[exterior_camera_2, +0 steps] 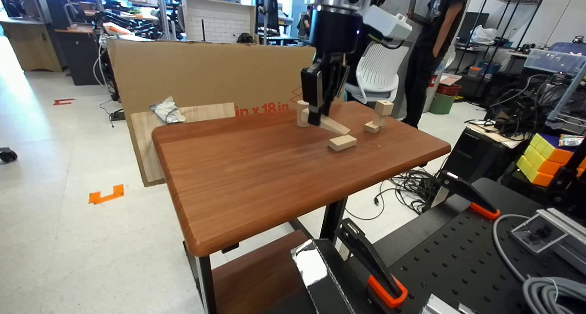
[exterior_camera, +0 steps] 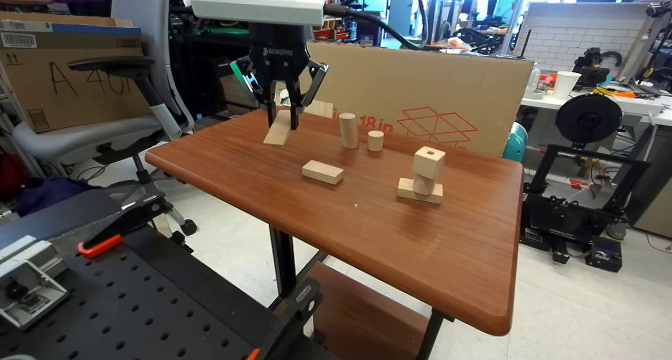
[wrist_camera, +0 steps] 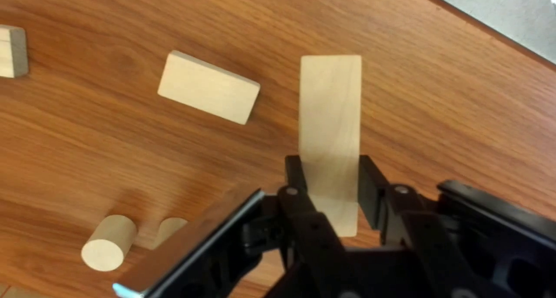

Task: Pick up the block on the front left side of the table and place it on top of the rectangular block on the left

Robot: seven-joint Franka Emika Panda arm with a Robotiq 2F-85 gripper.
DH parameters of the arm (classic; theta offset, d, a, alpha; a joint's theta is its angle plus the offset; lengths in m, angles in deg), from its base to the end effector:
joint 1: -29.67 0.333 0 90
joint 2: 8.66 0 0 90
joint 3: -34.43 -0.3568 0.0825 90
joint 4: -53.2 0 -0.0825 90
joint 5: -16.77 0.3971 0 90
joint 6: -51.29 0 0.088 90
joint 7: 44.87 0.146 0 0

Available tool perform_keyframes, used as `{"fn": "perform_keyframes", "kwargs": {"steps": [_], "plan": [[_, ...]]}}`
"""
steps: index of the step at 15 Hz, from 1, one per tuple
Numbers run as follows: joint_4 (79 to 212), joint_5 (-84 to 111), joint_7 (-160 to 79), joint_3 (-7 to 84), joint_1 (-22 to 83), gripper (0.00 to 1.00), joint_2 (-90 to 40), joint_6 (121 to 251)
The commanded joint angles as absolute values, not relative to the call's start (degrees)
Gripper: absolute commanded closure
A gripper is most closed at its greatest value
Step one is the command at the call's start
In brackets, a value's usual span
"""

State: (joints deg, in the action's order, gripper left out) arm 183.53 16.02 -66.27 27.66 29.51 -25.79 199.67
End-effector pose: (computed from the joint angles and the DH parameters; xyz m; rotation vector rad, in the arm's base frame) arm 0.5538 0.0653 0.2159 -3.0215 -0.7626 -0.0338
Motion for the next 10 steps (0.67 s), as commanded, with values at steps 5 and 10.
{"fn": "perform_keyframes", "kwargs": {"steps": [5, 10], "plan": [[183.9, 13.7, -66.8, 30.6, 27.8, 0.92, -25.5, 196.0], [184.1, 12.1, -66.5, 32.3, 27.7, 0.92, -25.9, 196.1]]}}
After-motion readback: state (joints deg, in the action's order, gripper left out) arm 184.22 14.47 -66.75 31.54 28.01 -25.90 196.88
